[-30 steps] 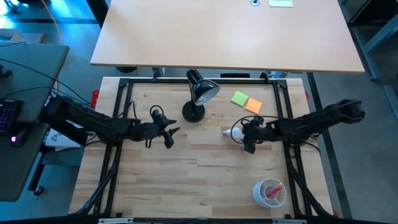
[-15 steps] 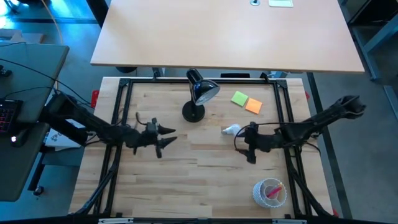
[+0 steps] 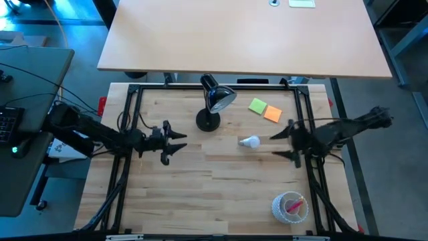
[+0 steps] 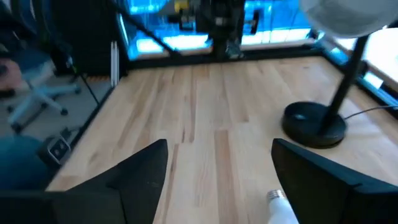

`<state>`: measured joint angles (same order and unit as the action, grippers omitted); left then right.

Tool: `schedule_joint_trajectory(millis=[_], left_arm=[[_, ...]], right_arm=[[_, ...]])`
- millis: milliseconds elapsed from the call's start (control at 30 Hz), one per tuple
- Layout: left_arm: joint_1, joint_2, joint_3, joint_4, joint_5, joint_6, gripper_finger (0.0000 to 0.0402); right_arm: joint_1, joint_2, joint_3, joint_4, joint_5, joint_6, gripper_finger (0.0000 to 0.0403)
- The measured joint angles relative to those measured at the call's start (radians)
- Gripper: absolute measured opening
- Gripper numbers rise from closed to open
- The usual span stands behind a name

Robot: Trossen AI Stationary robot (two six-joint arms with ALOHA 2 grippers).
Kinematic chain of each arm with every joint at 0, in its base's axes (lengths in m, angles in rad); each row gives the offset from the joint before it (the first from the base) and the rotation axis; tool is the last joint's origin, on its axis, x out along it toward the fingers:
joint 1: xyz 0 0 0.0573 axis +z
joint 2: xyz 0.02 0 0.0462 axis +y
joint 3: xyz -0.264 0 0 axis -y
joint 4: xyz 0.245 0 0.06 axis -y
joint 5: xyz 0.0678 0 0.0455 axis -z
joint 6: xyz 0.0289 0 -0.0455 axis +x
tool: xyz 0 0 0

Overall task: Screw lightbulb
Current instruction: Return to Home Position

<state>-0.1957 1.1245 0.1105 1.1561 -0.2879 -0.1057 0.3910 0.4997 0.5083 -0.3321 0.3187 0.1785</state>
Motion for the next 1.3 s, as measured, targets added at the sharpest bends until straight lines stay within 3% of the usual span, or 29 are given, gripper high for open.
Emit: schedule_joint_trajectory(millis=[233,367,533,933,1133,1300], left_arm=[[0.223,-0.111,-0.1,-0.008,0.12,-0.066,0.017],[0.32,-0.188,-0.1,-0.067,0.227,-0.085,0.017],[0.427,-0.251,-0.1,-0.099,0.342,-0.103,0.017],[0.659,-0.395,-0.1,-0.248,0.544,-0.161,0.017],[0.688,-0.524,-0.1,-0.428,0.538,-0.189,0.017],[0.584,-0.619,-0.099,-0.543,0.416,-0.171,0.0166]], right_arm=[[-0.027,-0.299,0.0,-0.191,-0.016,0.061,0.0265],[-0.027,-0.407,-0.065,-0.155,-0.047,0.075,0.0261],[-0.026,-0.498,-0.216,0.007,-0.088,0.09,0.026],[-0.057,-0.489,-0.493,0.447,-0.128,0.047,0.0259],[-0.116,-0.488,-0.498,0.483,-0.196,0.048,0.0258],[-0.145,-0.488,-0.499,0.527,-0.227,0.041,0.0258]])
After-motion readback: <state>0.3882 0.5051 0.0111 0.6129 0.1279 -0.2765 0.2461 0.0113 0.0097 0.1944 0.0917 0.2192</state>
